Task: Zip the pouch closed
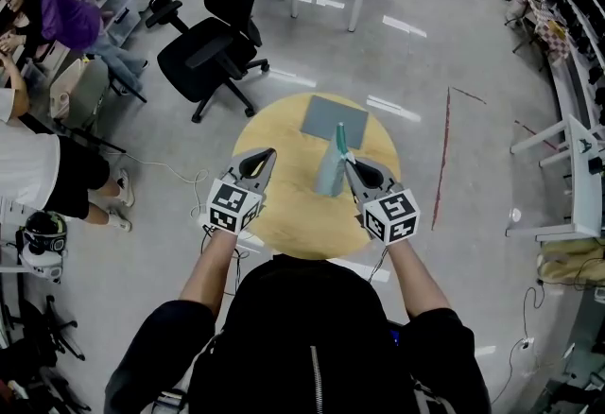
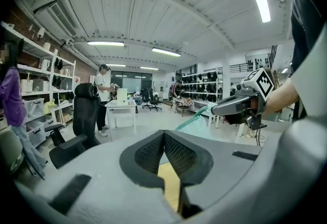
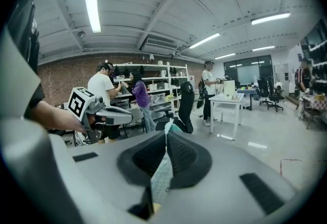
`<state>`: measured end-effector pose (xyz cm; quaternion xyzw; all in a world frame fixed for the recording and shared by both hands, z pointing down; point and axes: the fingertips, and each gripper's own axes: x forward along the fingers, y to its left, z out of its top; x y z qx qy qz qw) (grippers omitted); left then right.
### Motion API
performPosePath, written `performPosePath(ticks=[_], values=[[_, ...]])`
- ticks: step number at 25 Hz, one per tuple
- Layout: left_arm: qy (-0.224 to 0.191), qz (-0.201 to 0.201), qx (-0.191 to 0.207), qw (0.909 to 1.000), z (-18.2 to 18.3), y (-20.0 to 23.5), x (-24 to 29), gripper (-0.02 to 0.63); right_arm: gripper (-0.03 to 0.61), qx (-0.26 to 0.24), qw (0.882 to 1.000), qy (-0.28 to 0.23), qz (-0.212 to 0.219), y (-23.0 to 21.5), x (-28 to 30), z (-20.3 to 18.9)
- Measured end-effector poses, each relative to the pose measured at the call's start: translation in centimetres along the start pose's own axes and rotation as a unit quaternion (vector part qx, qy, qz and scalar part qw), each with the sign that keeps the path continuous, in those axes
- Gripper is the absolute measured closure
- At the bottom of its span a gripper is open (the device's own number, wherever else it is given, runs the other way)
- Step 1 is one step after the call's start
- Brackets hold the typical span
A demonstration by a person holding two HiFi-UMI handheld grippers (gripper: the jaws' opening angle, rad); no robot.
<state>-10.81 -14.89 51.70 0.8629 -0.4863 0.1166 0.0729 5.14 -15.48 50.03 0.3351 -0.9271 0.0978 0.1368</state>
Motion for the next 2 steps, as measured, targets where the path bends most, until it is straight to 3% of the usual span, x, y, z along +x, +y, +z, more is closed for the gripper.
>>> performPosePath(ticks=[2], values=[[0.0,-0.001,-0.001,1.0,0.08,-0.04,-0.02,0.614,0.568,0.0,1.0,0.0,0.0,0.06,-0.03,0.12]])
